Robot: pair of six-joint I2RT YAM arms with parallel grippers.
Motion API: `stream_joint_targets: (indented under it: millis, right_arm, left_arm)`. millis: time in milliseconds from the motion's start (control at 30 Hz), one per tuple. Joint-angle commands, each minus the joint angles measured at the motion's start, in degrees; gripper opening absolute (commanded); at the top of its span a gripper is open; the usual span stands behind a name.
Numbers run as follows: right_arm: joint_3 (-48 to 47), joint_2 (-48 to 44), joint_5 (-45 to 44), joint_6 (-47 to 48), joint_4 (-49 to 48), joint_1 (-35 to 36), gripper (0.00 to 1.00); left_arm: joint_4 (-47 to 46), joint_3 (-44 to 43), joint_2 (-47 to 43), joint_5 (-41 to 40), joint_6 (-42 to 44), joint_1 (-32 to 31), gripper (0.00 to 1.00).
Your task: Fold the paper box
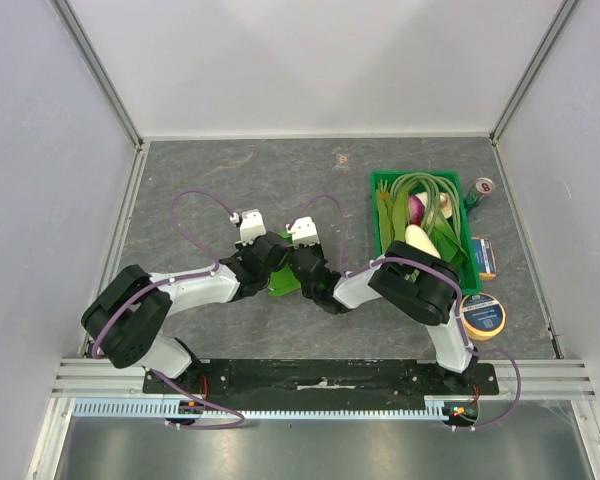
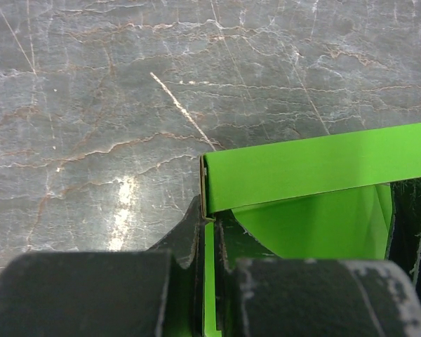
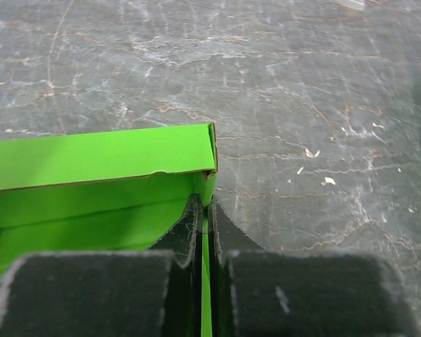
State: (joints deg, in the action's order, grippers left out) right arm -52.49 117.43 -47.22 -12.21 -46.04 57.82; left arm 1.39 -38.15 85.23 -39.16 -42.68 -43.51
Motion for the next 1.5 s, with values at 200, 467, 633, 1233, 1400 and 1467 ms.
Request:
stream_joint_targets:
  millis: [200, 467, 633, 1233, 1400, 1467]
  right_arm:
    - [-3.3, 1.1, -12.1, -8.0, 1.6, 0.4, 0.00]
    - [-6.7, 2.2, -16.4, -16.4, 8.0, 2.3, 0.00]
    - [-2.8, -1.2, -13.2, -11.6, 4.9, 2.6, 0.04]
    - [18.0, -27.7, 37.4, -1.5, 8.7, -16.9, 0.77]
    - [15.7, -27.1, 51.3, 3.3, 11.2, -20.6, 0.71]
    - [15.9, -26.6, 53.9, 3.2, 8.8, -22.5, 0.66]
  left_arm:
    - [-0.5, 3.3, 0.9, 7.6, -5.5, -0.7, 0.02]
    - [-1.2, 4.0, 1.3, 9.6, -7.9, -0.8, 0.02]
    - [-1.1, 3.7, 2.1, 10.0, -8.5, -0.7, 0.02]
    - [-0.5, 2.5, 3.1, 7.3, -5.2, -0.6, 0.02]
    - [-0.5, 2.6, 2.7, 7.2, -4.4, -0.5, 0.02]
    - [-0.5, 2.5, 2.7, 7.2, -4.1, -0.6, 0.02]
